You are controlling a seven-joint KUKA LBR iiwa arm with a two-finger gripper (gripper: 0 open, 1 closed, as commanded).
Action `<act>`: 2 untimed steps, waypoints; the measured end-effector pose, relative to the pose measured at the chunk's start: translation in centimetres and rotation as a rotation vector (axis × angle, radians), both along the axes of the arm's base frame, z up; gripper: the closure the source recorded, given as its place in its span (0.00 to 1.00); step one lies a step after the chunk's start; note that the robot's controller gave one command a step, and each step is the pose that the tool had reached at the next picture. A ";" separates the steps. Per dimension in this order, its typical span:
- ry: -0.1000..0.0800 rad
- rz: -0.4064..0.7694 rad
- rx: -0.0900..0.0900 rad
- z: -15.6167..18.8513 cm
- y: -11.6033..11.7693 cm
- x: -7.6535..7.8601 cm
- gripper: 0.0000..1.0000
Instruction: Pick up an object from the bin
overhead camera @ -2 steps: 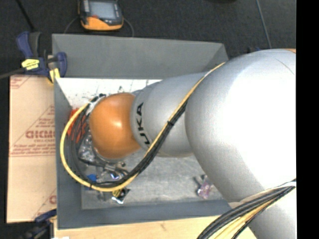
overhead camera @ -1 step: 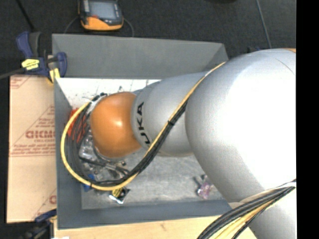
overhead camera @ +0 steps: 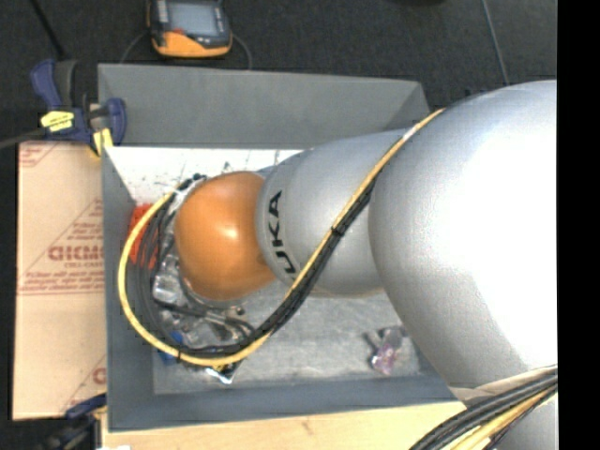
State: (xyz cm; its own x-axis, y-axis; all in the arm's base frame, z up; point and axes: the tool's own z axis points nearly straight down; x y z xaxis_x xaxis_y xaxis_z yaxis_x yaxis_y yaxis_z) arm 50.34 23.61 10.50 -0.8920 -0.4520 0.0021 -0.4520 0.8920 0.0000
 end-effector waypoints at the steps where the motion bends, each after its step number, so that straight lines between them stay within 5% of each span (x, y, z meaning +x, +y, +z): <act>1: -0.014 0.009 0.005 11.1 -0.1 1.7 1.00; 2: -0.005 0.009 0.002 10.6 -0.1 1.5 0.00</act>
Offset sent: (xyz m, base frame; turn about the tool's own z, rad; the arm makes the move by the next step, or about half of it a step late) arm 0.0137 -0.0006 0.1056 -0.0134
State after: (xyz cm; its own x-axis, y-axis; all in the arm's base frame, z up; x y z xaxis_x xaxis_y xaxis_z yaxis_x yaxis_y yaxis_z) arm 51.84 23.49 21.13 -0.8881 -0.4597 -0.0034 -0.4597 0.8881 -0.0003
